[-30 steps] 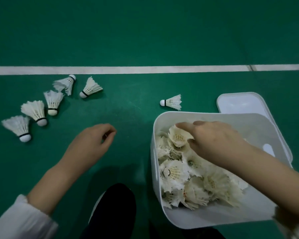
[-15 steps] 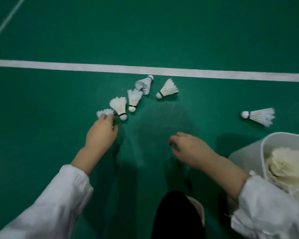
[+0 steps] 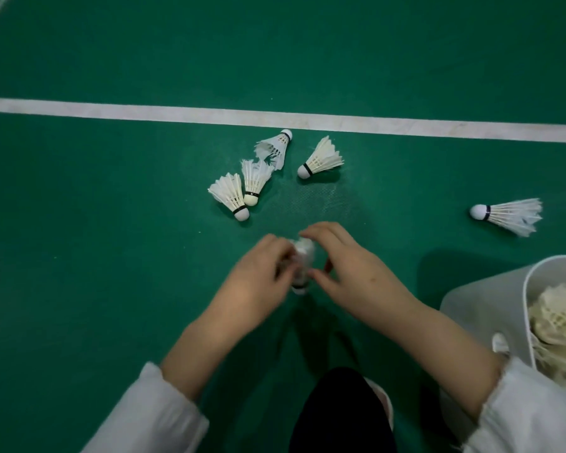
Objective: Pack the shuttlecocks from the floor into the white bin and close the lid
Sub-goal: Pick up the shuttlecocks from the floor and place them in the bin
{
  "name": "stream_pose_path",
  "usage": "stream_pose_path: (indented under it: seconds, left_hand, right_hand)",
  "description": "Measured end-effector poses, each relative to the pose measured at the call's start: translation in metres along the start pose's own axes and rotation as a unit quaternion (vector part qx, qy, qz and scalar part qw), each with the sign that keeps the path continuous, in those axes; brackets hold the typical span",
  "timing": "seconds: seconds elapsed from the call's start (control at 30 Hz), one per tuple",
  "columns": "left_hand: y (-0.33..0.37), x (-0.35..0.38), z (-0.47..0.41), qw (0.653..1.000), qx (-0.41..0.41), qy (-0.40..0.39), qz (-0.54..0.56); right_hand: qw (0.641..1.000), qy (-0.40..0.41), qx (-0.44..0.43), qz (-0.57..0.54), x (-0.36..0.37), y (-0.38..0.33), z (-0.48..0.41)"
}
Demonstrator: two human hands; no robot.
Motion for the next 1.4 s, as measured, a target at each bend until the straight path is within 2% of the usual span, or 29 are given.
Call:
stream_pose_path:
  seconds: [0.1,0.13,0.2,0.27,0.33,0.43,0.57,0.7,0.8,0.93,1.07,1.13,1.3,1.4]
  left_hand:
    - [0.030,0.004,0.001,0.998,0.052,-0.025,0.037]
    - [0.027,-0.005,-0.004,0.998,0.045,-0.002,0.047]
    - [0.000,-0.035,-0.019,0.995,-0.006,0.092,0.035]
    - [-0.043,-0.065,-0.039,0.980,-0.082,0.171,-0.064]
    - [-0.088,-0.075,-0.059,0.964,-0.157,0.158,-0.142]
    - [-0.126,-0.058,-0.072,0.964,-0.218,0.096,-0.118]
    - [-0.124,-0.040,-0.061,0.969,-0.200,0.100,-0.106]
    - [-0.096,-0.021,-0.045,0.983,-0.131,0.077,-0.104]
    - [-0.069,-0.012,-0.053,0.978,-0.093,0.052,-0.177]
    - [-0.063,-0.029,-0.093,0.953,-0.131,0.095,-0.255]
    - [-0.086,-0.016,-0.118,0.933,-0.187,-0.002,-0.307]
    - [-0.087,-0.009,-0.115,0.929,-0.195,-0.020,-0.314]
    - [-0.038,-0.002,-0.084,0.947,-0.139,-0.005,-0.289]
    - [0.027,-0.002,-0.053,0.967,-0.099,0.003,-0.236]
  right_hand:
    - [1.000,-0.017,0.002,-0.011,0.004,0.002,0.001]
    - [1.000,-0.009,0.018,-0.002,0.002,0.007,0.002]
    - [0.999,0.019,0.043,0.008,-0.005,0.016,0.005]
    - [0.997,0.051,0.057,-0.005,-0.015,0.023,0.009]
    - [0.996,0.069,0.059,-0.008,-0.023,0.024,0.012]
    - [0.996,0.078,0.053,-0.002,-0.031,0.020,0.017]
    - [0.995,0.096,0.039,0.003,-0.039,0.012,0.022]
    - [0.994,0.102,0.028,0.007,-0.034,0.007,0.028]
    - [0.994,0.108,0.034,0.006,-0.033,0.008,0.032]
    - [0.991,0.125,0.037,-0.006,-0.046,0.011,0.036]
    - [0.989,0.144,0.041,-0.009,-0.059,0.014,0.045]
    - [0.987,0.153,0.041,-0.010,-0.066,0.017,0.050]
    - [0.984,0.174,0.046,-0.006,-0.081,0.025,0.070]
    - [0.990,0.135,0.037,0.009,-0.098,0.022,0.084]
Point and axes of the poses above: each hand's wrist, its own z-axis away from the middle knuckle, its own x-axis out of the palm, y = z × x, the point moved 8 cm from there along -z, towards the middle knuckle, and after that the axes turned 2 degrees about -z, right-handed, at the moved point
